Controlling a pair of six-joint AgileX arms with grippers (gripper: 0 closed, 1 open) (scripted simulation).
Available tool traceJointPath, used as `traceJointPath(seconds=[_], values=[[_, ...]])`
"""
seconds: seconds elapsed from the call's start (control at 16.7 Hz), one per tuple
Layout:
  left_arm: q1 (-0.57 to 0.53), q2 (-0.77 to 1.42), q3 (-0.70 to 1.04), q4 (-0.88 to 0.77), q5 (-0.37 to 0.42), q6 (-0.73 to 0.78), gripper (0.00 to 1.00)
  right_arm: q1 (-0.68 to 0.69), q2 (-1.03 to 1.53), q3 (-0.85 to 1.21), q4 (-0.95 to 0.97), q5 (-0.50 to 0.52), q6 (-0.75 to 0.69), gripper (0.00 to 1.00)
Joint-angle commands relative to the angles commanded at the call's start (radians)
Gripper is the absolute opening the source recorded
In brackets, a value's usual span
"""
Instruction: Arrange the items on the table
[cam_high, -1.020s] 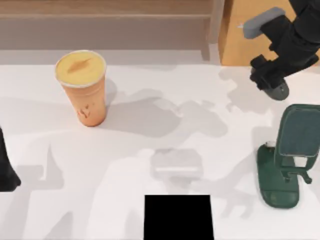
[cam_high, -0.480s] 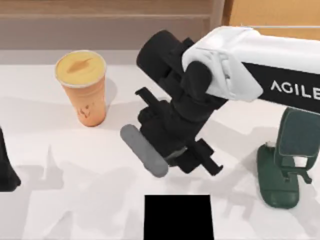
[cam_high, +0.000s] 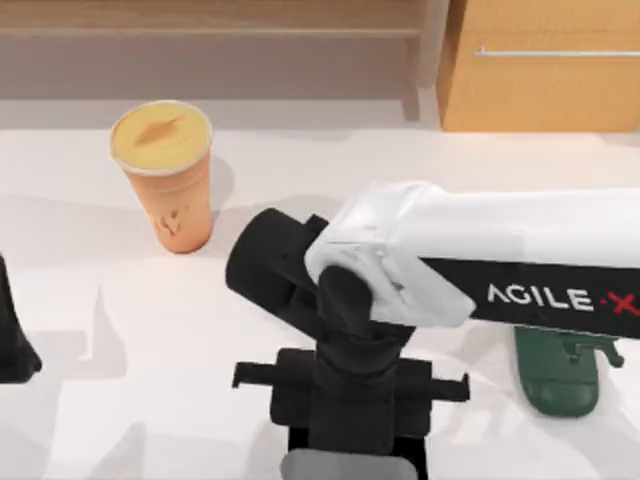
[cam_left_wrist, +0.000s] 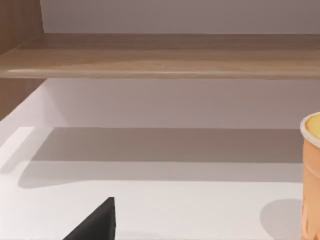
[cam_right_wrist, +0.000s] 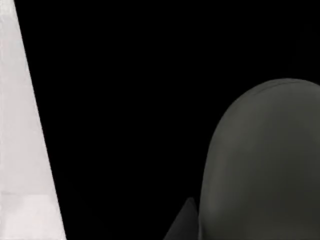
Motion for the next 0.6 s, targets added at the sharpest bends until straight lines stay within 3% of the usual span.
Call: traceJointPath(seconds=[0.6], values=[[0.0, 0.0, 0.0, 0.0, 0.0, 0.0, 1.0, 0.008, 0.005, -0.028, -0.003, 0.016, -0.056, 0.0]])
